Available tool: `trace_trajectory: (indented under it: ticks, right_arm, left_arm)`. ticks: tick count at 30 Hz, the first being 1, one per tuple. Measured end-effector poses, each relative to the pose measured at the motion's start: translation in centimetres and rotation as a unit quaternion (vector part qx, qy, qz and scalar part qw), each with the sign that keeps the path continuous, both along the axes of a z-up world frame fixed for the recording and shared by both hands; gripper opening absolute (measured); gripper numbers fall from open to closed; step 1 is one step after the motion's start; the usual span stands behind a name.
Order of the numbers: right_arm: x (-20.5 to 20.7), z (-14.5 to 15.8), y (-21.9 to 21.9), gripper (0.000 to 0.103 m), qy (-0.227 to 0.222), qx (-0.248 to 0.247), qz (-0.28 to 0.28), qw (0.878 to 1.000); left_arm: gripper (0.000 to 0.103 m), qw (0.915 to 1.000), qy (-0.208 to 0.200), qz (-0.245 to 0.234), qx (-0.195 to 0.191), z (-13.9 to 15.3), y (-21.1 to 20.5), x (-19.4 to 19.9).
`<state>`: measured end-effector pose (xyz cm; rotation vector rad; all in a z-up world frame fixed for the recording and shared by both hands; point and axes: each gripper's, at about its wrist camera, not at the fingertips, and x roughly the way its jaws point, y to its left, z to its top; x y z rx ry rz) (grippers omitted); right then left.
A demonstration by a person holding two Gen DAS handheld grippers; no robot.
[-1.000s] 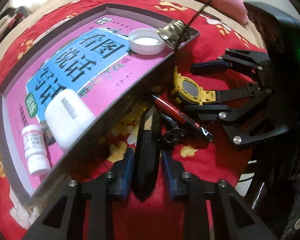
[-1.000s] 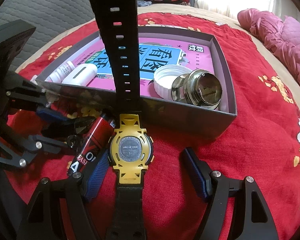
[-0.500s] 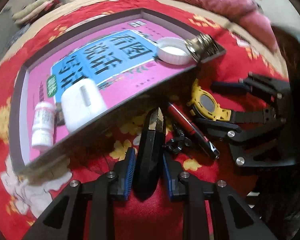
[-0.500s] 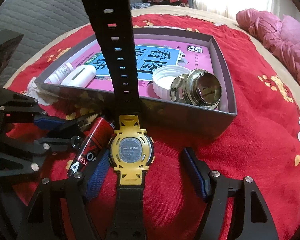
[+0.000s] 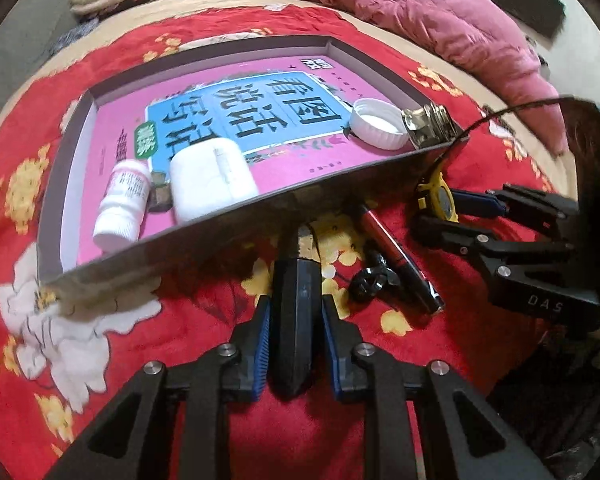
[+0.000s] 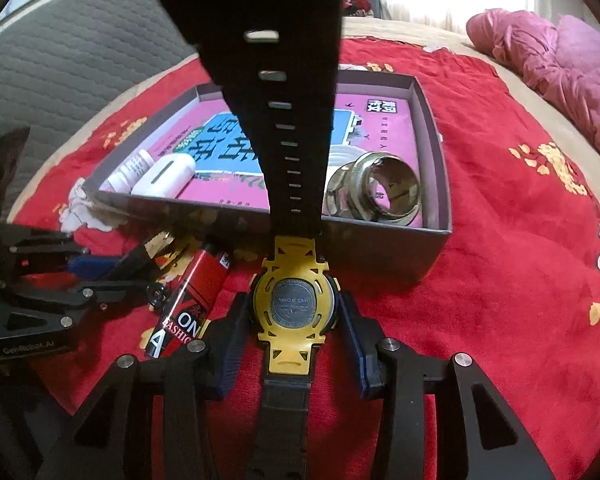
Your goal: Organize rigid objects
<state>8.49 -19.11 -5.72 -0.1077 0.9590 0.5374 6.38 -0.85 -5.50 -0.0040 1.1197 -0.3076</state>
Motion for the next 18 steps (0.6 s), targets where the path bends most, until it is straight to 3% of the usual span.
trace_trajectory:
  ticks: [18]
  right_arm:
    - [-0.8,2.8,-0.3,0.044,-0.032,0.051,0.012,0.998]
  left_arm:
    - [0.023,0.9989,-0.033,0.031,-0.014,2.6,0.1,-2.3]
